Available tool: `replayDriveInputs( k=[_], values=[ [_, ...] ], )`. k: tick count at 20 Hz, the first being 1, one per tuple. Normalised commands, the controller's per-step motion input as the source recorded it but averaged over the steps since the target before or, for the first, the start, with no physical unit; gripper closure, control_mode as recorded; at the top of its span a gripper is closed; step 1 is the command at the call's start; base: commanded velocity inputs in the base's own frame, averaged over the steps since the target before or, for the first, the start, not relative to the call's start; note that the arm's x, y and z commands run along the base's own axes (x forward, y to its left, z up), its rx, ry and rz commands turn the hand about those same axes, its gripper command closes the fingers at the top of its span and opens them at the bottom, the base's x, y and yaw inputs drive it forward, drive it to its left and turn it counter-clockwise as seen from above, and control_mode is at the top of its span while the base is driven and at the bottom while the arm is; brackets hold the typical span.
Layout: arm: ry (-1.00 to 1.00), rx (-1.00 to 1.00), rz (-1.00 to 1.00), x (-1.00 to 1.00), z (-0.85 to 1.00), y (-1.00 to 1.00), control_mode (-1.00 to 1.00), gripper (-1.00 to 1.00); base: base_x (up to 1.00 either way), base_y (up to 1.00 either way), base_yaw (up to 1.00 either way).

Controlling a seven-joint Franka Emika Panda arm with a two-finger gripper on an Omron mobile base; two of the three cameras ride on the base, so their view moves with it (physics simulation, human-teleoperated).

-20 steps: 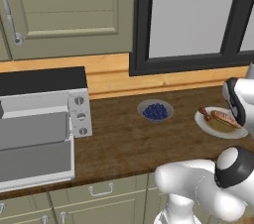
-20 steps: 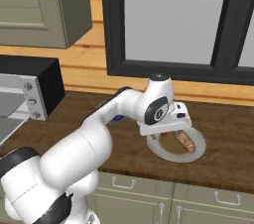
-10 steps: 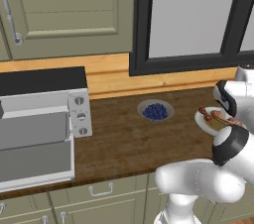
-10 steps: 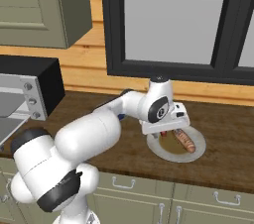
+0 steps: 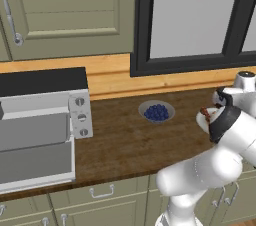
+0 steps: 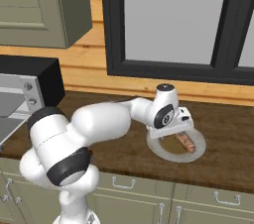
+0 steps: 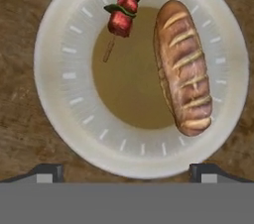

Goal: Pick up the kebab skewer and baguette bread, and place them inside the toaster oven. Close the toaster oven door and start by setting the timer.

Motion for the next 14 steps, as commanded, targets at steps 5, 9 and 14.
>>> replayDriveInputs(
  k=[5, 9, 14],
  values=[
    [0.0, 0.0, 0.06, 0.33, -0.27, -0.23, -1.0, -1.0, 0.0, 0.0, 0.0],
    [0.0, 0.0, 0.06, 0.37, -0.2, -0.21, -1.0, -1.0, 0.0, 0.0, 0.0],
    [0.0, 0.0, 0.05, 0.37, -0.17, -0.26, -1.0, -1.0, 0.0, 0.0, 0.0]
  ],
)
